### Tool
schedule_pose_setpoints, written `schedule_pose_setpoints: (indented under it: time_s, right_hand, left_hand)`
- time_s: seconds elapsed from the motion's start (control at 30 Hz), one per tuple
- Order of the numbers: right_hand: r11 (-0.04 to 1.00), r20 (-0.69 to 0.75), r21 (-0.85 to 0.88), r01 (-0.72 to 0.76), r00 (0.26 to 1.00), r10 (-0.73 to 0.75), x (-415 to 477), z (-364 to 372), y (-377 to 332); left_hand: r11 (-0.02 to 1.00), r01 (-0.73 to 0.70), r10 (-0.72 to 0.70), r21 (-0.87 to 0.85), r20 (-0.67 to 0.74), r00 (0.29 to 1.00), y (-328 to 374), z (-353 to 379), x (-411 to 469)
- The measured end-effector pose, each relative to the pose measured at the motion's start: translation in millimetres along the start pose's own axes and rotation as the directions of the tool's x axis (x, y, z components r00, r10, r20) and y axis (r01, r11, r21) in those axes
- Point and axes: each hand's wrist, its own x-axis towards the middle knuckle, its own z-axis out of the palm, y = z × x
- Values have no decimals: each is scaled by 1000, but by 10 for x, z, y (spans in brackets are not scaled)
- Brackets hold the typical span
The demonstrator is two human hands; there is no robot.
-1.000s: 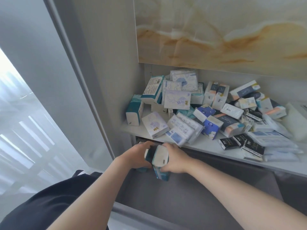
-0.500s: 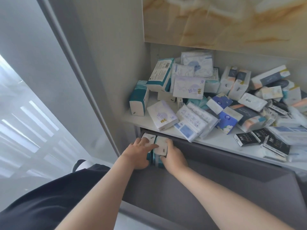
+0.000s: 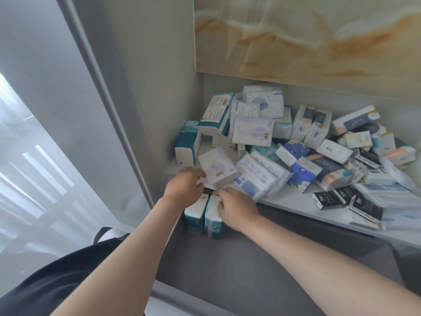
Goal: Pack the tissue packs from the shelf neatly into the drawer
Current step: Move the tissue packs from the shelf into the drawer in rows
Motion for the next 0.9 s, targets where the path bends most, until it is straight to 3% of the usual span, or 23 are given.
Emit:
schedule_pose_setpoints:
  time_s: [0.1, 0.17, 0.27, 0.47, 0.67, 0.9]
  right_hand:
    - [995, -115, 46, 91, 990, -85, 279, -251, -124]
    - [991, -146, 67, 114, 984, -103, 509, -383, -210]
    - [995, -119, 31, 99, 988, -94, 850, -535, -324]
    - [999, 162, -26, 34, 986, -29, 1325, -534, -417]
    - [970, 54, 233, 64, 995, -79, 1280, -347, -420]
    - [871, -51, 480, 103, 995, -89, 977, -357, -415]
  left_hand:
    - [989, 24, -62, -146, -259, 964, 30, -200, 193]
    - [970, 75, -142, -232, -289, 947, 19, -270, 291]
    - [922, 198, -269, -331, -183, 946, -1, -249, 411]
    - [725, 299, -393, -620, -15, 920, -174, -120, 618]
    - [818, 336, -453, -467, -161, 877, -205, -161, 570]
    - [857, 266, -450, -441, -390, 804, -35, -266, 236]
